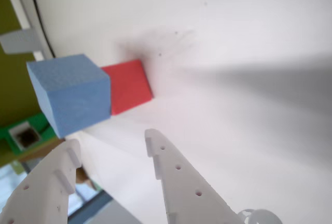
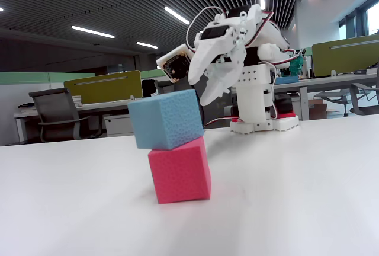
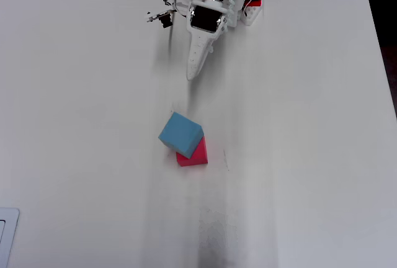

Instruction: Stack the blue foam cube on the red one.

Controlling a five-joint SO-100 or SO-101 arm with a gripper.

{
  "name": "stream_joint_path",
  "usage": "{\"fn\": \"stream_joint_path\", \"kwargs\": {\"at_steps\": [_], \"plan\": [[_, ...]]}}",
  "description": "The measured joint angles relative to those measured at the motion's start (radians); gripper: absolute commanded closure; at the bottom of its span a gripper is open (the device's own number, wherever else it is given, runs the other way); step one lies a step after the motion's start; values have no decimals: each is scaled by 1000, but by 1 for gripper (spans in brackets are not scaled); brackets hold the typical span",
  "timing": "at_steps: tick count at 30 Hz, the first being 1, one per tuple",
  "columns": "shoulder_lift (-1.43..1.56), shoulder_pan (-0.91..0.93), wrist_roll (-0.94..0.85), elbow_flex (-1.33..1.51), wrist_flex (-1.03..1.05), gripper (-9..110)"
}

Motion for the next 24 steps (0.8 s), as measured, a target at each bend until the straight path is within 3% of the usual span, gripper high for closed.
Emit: {"fn": "stream_joint_path", "kwargs": {"at_steps": [9,24], "plan": [[0,0,0,0,0,79],[0,0,0,0,0,80]]}}
